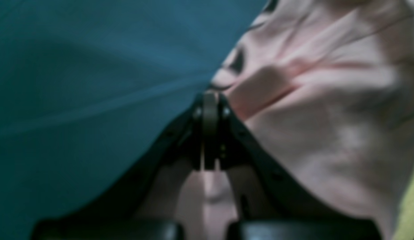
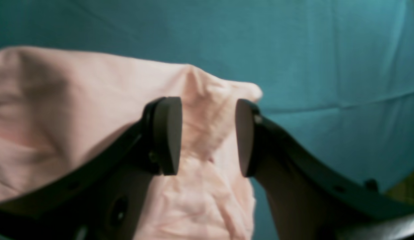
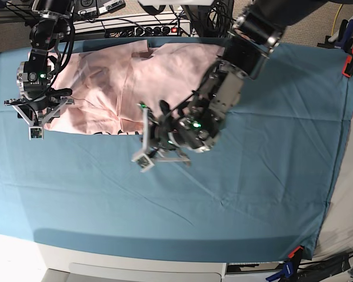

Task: Fold the T-shirt properly
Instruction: 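Open the left gripper and withdraw it to the table edge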

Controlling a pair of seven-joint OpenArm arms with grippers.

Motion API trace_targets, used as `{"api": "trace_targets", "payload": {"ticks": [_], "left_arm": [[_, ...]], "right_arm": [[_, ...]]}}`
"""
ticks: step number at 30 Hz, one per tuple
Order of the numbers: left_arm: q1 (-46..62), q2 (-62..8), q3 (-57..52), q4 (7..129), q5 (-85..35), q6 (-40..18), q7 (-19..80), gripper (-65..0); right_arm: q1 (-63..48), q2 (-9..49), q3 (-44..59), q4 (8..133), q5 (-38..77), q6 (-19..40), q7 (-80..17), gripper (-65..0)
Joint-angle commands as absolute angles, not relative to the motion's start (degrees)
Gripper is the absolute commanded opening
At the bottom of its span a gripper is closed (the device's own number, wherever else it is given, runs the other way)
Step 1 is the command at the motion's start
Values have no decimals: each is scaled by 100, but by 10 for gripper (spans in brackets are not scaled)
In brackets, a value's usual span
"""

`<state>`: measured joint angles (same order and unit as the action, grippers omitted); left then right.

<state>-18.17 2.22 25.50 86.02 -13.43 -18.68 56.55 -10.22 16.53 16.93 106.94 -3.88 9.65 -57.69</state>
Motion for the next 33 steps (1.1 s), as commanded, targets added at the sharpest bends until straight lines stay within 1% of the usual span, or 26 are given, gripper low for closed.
{"api": "trace_targets", "payload": {"ticks": [1, 4, 8, 13, 20, 23, 24, 25, 26, 28, 33], "left_arm": [[-2008, 150, 2530, 8700, -1273, -1868, 5575, -650], [-2084, -248, 2434, 8702, -1199, -1813, 5575, -650], [-2091, -797, 1970, 8718, -1339, -1756, 5592, -650], [-2049, -1487, 1076, 8718, -2405, -1826, 5933, -650], [-1688, -2248, -259, 8744, -3662, -2274, 6167, -650], [-1406, -2510, -733, 8750, -4150, -2497, 6281, -650], [-1306, -2604, -869, 8750, -4254, -2582, 6311, -650], [-1197, -2709, -1002, 8750, -4344, -2637, 6329, -650], [-1092, -2808, -1125, 8750, -4421, -2698, 6324, -650], [-917, -3002, -1367, 8750, -4534, -2711, 6322, -650], [-760, -3400, -2121, 8750, -4792, -2969, 6351, -650]], "right_arm": [[-972, 1802, 1732, 10787, -436, 930, -5708, -383], [-972, 1896, 1732, 10787, -436, 930, -5701, -383], [-972, 2001, 1737, 10787, -438, 926, -5725, -383], [-1050, 1999, 1737, 10787, -456, 941, -5699, -383], [-1406, 2001, 1905, 10787, -502, 1149, -5441, -383], [-1509, 2003, 2362, 10787, -495, 1151, -5417, -382], [-1522, 2008, 2576, 10787, -491, 1157, -5419, -374], [-1525, 2043, 2812, 10787, -425, 1184, -5443, -349], [-1529, 2112, 3050, 10787, -320, 1232, -5485, -324], [-1535, 2303, 3498, 10787, -23, 1317, -5535, -299], [-1553, 2851, 4357, 10377, 816, 1323, -5492, -298]]}}
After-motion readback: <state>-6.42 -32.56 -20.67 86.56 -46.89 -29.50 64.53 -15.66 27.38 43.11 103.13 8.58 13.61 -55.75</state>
